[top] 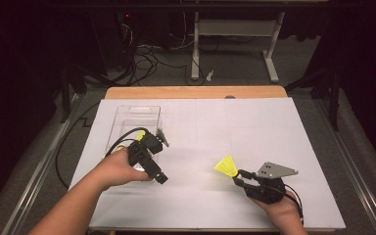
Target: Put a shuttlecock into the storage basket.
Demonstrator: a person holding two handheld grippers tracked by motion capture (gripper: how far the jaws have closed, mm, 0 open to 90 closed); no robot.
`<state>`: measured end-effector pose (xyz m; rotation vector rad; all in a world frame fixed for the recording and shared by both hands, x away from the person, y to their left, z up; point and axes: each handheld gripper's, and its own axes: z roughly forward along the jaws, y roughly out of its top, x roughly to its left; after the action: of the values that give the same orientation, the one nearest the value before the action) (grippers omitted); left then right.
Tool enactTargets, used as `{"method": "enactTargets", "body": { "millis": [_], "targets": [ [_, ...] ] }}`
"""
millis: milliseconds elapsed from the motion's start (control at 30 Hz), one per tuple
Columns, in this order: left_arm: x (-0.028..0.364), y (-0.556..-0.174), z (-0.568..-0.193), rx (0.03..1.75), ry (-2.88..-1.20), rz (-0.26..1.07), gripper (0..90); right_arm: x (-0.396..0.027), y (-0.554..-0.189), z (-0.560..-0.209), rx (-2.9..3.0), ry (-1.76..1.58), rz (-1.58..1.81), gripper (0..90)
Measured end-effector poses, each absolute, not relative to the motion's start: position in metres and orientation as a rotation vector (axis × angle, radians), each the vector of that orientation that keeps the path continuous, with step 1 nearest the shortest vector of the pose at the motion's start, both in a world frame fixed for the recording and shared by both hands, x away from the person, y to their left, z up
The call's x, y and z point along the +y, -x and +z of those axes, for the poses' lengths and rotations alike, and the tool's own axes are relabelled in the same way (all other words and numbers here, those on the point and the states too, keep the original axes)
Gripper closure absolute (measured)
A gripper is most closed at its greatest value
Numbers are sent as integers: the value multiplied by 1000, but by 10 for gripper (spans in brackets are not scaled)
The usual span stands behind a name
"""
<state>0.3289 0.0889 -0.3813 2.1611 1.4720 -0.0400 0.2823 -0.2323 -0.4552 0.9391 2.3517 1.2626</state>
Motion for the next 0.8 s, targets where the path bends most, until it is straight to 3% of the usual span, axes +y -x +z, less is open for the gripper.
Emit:
{"method": "enactTargets", "body": {
  "millis": [800],
  "targets": [
    [51, -323, -378, 1391, -2218, -63, 12, -212, -277, -454, 2440, -839, 1294, 657]
  ]
}}
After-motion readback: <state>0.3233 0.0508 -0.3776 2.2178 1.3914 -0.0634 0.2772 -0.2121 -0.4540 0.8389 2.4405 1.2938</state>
